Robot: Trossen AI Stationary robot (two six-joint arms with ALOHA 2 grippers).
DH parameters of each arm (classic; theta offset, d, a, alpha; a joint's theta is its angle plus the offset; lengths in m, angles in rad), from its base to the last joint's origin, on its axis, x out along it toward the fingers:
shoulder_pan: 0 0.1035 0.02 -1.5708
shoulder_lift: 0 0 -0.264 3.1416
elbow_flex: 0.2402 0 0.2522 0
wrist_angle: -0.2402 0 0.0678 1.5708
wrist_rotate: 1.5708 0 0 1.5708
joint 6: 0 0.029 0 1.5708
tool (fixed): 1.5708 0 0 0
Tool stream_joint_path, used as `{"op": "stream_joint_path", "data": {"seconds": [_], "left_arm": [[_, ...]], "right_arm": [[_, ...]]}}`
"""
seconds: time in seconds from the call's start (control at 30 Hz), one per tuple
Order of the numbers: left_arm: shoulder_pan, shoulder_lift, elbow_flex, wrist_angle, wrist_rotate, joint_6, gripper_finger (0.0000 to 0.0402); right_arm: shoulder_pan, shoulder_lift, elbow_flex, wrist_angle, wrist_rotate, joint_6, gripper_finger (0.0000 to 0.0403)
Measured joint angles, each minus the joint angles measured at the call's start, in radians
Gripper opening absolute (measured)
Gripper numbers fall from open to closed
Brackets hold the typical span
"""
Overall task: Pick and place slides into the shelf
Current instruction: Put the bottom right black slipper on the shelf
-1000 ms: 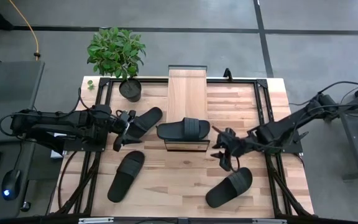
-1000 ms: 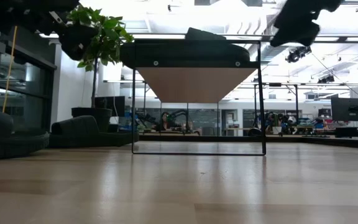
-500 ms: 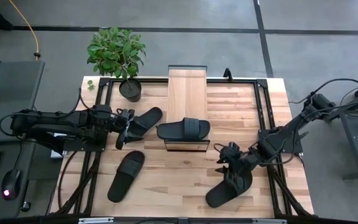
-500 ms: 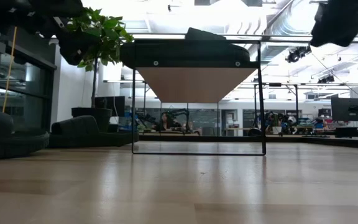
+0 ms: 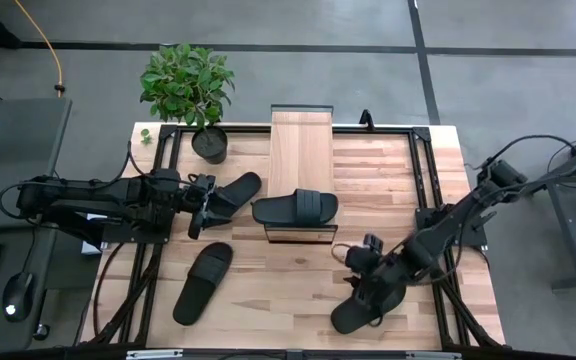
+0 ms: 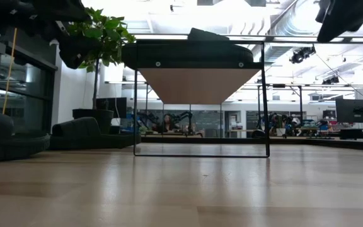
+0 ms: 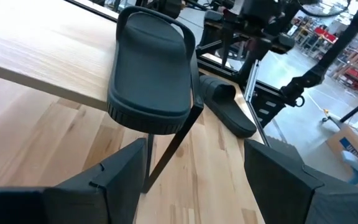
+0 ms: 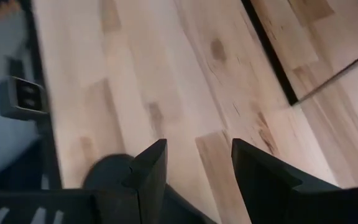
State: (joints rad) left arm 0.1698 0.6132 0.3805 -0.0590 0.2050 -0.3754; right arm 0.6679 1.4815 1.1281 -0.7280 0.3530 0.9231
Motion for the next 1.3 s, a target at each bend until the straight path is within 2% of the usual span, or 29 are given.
{"op": "stream_joint_path", "data": {"seconds": [0.37, 0.6, 0.83, 1.0, 1.3], "left_arm": [[0.000, 0.000, 0.000, 0.002, -0.009, 0.001, 0.0250], [0.000, 0.000, 0.000, 0.003, -0.016, 0.003, 0.0250], [0.000, 0.000, 0.000, 0.007, -0.033, 0.003, 0.0250], [0.000, 0.000, 0.000, 0.005, -0.042, -0.005, 0.0250], [0.000, 0.000, 0.000, -0.059, -0.041, -0.050, 0.0250]], "right_arm": [[0.040, 0.281, 0.355, -0.479, 0.012, 0.180, 0.0172], [0.042, 0.416, 0.506, -0.629, 0.013, 0.193, 0.0172], [0.042, 0.458, 0.529, -0.698, -0.032, 0.296, 0.0172], [0.064, 0.458, 0.528, -0.759, -0.031, 0.427, 0.0172], [0.133, 0.458, 0.527, -0.760, -0.011, 0.584, 0.0172]]}}
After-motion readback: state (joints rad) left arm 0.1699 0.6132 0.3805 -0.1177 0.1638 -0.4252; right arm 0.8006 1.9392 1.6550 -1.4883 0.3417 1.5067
